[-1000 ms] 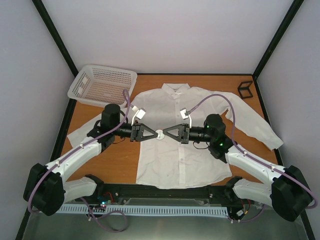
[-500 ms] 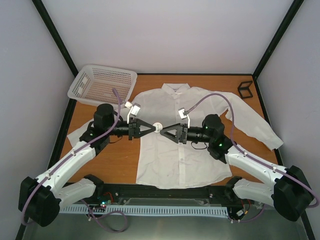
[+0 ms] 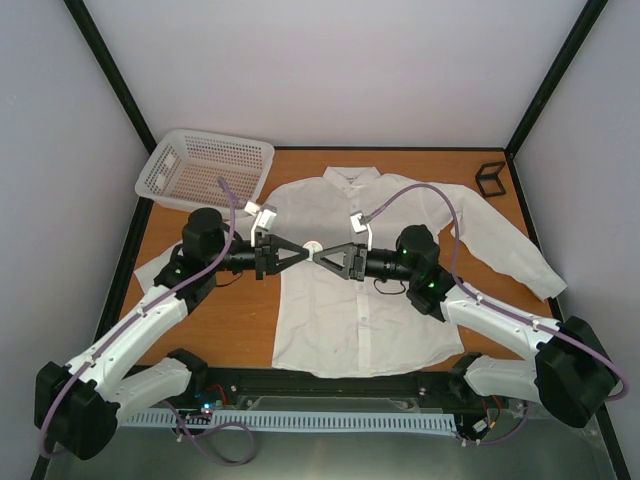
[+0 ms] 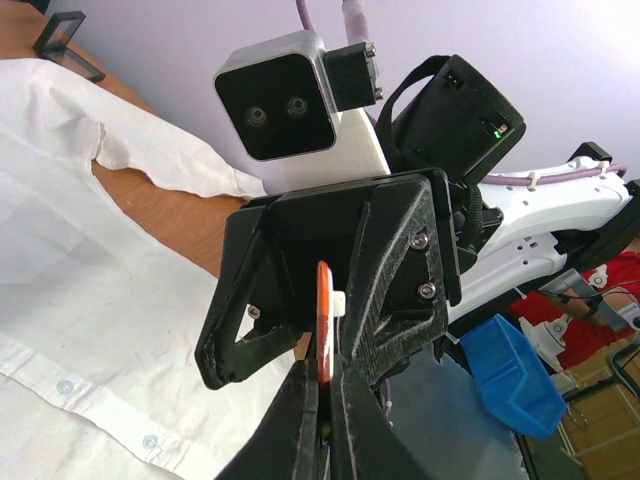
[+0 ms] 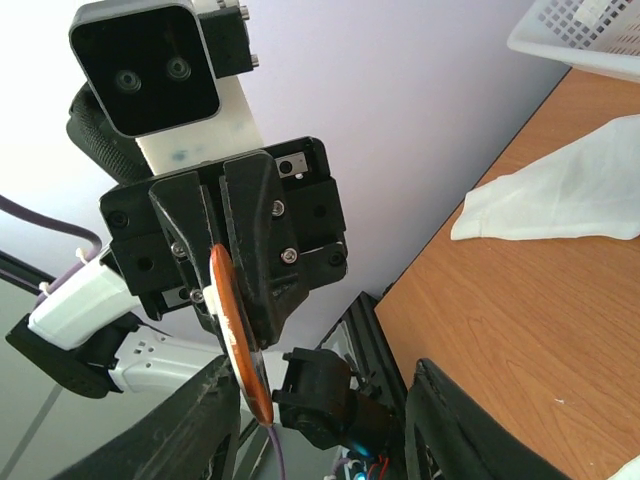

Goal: Pin the brooch onto the clothing

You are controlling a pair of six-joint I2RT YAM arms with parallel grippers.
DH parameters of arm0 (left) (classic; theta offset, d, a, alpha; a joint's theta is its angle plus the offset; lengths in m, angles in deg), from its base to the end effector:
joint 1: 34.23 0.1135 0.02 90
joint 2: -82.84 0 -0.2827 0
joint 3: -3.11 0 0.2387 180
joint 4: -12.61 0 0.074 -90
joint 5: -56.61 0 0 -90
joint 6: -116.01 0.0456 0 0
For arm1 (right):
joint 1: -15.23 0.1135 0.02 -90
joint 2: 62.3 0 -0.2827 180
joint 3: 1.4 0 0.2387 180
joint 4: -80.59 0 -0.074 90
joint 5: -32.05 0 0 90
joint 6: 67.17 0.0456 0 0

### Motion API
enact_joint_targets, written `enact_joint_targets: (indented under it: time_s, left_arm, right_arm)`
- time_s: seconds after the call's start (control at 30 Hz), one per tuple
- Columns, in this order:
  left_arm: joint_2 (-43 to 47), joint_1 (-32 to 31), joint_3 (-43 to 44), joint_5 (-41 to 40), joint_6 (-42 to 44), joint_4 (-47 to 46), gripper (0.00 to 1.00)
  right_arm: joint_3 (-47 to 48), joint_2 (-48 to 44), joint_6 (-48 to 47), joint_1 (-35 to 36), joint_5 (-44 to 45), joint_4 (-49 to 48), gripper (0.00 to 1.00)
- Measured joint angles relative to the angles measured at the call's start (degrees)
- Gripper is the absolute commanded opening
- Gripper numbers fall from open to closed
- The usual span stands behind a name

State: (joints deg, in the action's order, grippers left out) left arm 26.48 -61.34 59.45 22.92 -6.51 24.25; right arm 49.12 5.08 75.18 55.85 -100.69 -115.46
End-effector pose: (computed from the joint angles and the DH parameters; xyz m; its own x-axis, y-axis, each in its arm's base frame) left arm 0.1601 -0.1246 0.3287 -0.6775 0.0118 -0.7354 0.7280 0.1527 -0.6683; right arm 0.1675 0.1844 0.3037 -0.7930 0.0860 -0.6032 -0.5982 0.0779 0.7975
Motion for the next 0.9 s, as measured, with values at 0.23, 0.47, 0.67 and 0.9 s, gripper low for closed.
enact_joint_targets:
  time_s: [0.23, 0.47, 0.67, 0.9]
  left_arm:
    - [0.7, 0.0, 0.0, -0.7, 0.9, 0.0, 0.01]
    - [0.8, 0.1, 0.0, -1.0, 1.9, 0.2, 0.01]
    - [1.0, 0.3, 0.0, -1.7, 3.1, 0.7, 0.01]
    - [2.6, 0.5, 0.0, -2.2, 6.3, 2.0, 0.01]
  right_arm:
    - [0.2, 0.2, 1.3, 0.0, 0.5, -0.5, 0.48]
    - [0.9, 1.5, 2.4, 0.0, 0.6, -0.9, 0.49]
    - [1.3, 2.7, 3.5, 0.0, 0.5, -1.7, 0.45]
    - [1.8, 5.6, 6.1, 0.3, -1.2, -5.8, 0.43]
